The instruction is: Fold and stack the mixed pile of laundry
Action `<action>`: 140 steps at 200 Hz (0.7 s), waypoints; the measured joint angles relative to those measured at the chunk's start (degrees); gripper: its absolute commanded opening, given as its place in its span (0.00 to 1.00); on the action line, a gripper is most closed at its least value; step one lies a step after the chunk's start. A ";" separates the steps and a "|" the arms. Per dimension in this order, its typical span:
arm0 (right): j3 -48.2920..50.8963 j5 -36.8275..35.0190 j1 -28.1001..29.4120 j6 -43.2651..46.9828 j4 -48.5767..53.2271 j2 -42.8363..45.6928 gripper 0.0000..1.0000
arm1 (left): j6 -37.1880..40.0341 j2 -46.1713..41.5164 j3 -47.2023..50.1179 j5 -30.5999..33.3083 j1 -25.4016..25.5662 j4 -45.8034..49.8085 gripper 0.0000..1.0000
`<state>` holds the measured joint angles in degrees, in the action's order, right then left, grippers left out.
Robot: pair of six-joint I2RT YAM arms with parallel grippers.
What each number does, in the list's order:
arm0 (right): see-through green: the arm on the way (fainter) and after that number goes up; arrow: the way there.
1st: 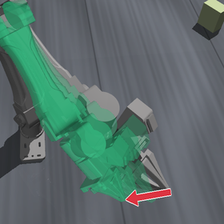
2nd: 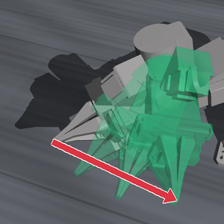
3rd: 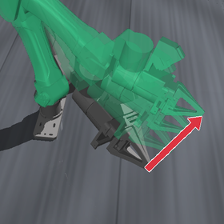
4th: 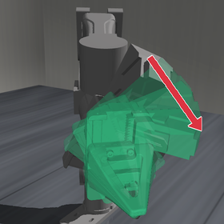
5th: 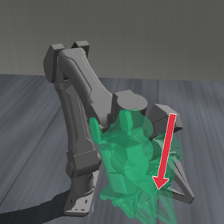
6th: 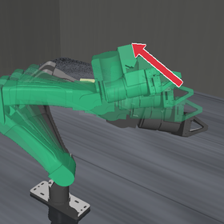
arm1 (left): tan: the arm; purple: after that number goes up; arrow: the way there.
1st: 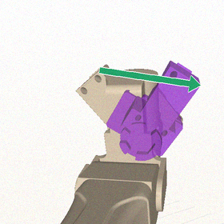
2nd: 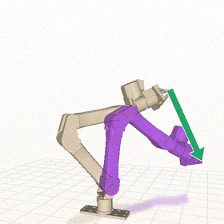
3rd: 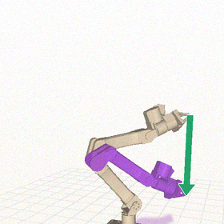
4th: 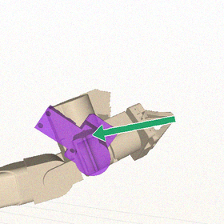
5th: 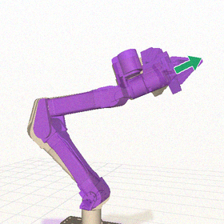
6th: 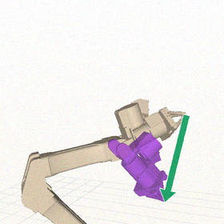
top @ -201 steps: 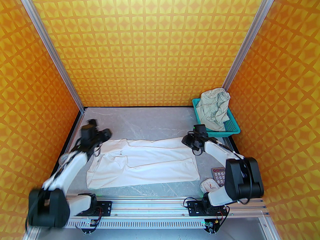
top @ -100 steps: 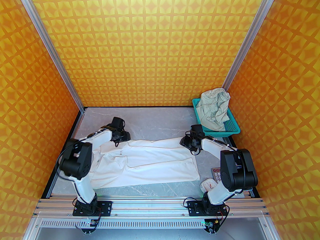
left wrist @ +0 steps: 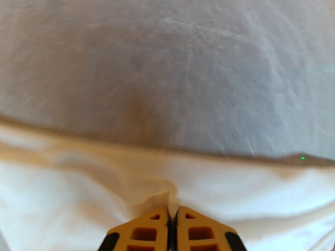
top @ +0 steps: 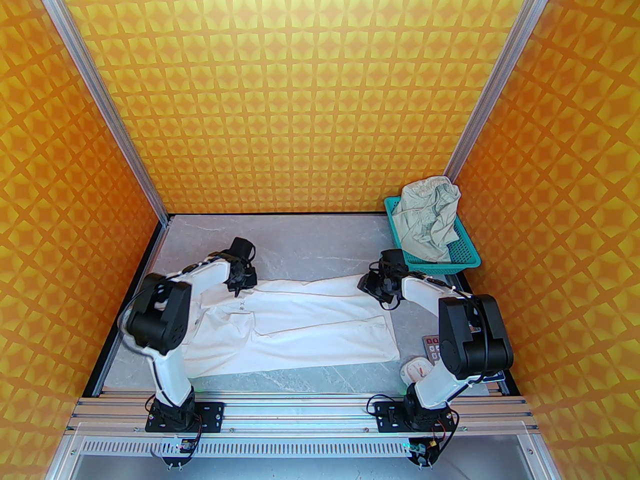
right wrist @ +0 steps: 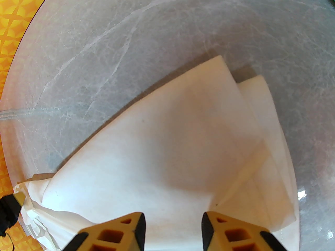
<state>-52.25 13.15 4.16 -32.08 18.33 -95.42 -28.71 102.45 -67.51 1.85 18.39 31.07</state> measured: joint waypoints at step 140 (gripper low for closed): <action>0.87 2.62 0.87 0.46 -2.27 1.75 0.41 | -17.66 -29.35 22.69 3.02 11.02 -5.49 0.52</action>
<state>-51.37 15.77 5.04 -31.62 16.05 -93.67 -46.37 73.10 -44.82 4.86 29.41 25.58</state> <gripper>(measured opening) 0.407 0.508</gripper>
